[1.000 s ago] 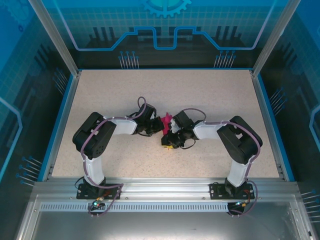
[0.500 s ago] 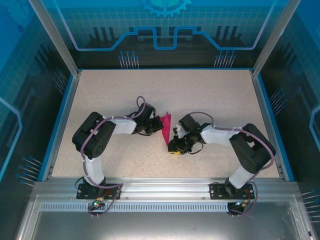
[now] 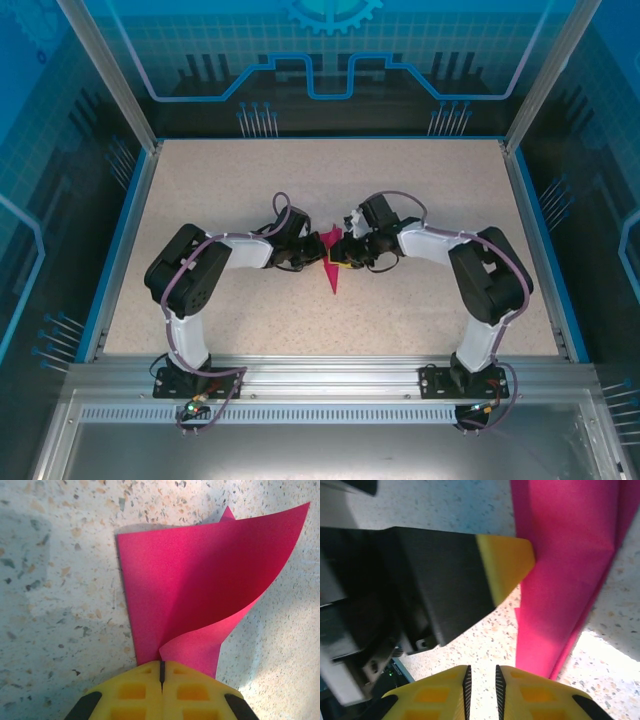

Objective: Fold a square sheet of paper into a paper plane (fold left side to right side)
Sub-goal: Fold the wing for the fifth time at the center of the table.

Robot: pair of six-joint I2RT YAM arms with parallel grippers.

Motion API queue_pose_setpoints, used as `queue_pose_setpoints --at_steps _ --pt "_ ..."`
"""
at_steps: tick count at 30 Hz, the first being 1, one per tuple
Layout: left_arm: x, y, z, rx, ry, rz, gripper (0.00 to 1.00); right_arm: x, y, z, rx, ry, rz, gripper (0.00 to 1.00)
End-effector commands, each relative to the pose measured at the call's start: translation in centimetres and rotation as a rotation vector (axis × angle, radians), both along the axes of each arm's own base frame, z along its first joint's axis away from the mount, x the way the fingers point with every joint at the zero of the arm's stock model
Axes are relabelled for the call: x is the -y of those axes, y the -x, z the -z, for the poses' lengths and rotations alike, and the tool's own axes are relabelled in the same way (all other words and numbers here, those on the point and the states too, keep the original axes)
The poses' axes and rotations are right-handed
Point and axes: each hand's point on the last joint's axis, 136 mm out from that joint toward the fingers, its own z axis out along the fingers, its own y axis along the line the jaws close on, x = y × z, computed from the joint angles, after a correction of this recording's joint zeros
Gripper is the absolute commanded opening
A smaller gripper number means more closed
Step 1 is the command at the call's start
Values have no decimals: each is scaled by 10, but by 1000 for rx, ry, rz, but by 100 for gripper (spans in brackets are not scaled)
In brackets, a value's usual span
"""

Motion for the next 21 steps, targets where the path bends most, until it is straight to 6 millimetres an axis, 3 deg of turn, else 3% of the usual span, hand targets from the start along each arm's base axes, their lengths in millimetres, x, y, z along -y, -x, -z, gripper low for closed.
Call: queue_pose_setpoints --at_steps 1,14,21 --pt "-48 28 53 -141 -196 -57 0 -11 -7 13 -24 -22 16 21" --pt "-49 28 52 -140 -208 -59 0 -17 10 48 -107 14 -2 21" --pt "-54 27 53 -142 -230 -68 0 -7 26 70 -168 86 9 21"
